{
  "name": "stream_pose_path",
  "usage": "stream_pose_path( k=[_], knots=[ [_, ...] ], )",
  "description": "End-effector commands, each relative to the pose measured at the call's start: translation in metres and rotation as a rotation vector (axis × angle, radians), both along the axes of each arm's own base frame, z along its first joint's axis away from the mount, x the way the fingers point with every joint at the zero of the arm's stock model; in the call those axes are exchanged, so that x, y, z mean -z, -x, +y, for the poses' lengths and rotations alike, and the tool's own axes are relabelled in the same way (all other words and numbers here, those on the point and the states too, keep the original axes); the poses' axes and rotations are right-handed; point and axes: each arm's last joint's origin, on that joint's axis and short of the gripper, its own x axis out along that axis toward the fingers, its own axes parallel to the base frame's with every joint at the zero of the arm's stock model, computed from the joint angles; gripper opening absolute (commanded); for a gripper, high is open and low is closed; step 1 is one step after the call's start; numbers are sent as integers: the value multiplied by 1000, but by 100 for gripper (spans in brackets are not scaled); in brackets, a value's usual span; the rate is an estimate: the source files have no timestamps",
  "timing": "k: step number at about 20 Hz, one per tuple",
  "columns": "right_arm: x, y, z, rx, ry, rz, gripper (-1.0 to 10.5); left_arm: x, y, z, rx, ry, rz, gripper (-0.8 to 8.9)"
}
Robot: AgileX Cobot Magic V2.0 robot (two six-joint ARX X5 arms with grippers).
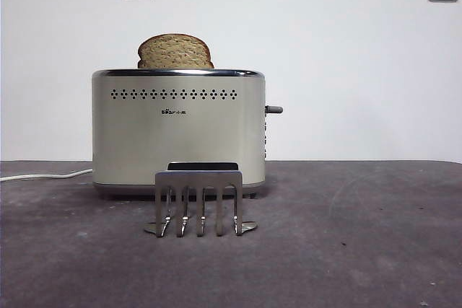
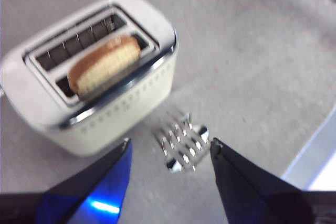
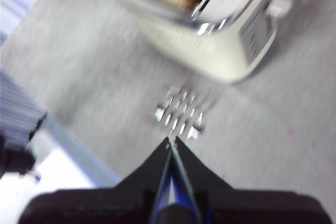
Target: Pick up a slice of bread from the rack,put the bread on the toaster,press the button
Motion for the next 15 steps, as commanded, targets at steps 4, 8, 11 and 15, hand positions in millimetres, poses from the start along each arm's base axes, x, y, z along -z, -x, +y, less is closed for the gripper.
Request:
stream_pose_path(
  k=[4, 8, 11, 15],
  knots=[
    [-10, 26, -6, -32, 12, -63, -11, 2, 2, 1, -5, -4, 28, 247],
    [-11, 29, -6, -31, 10, -73, 1, 2, 2, 1, -4, -3, 27, -23],
    [-11, 29, -6, -29, 10, -71, 1, 2, 1, 1, -7, -5, 26, -8],
    [-11, 29, -7, -22, 15, -72, 1, 2, 1, 1, -8, -4, 26, -3]
  ],
)
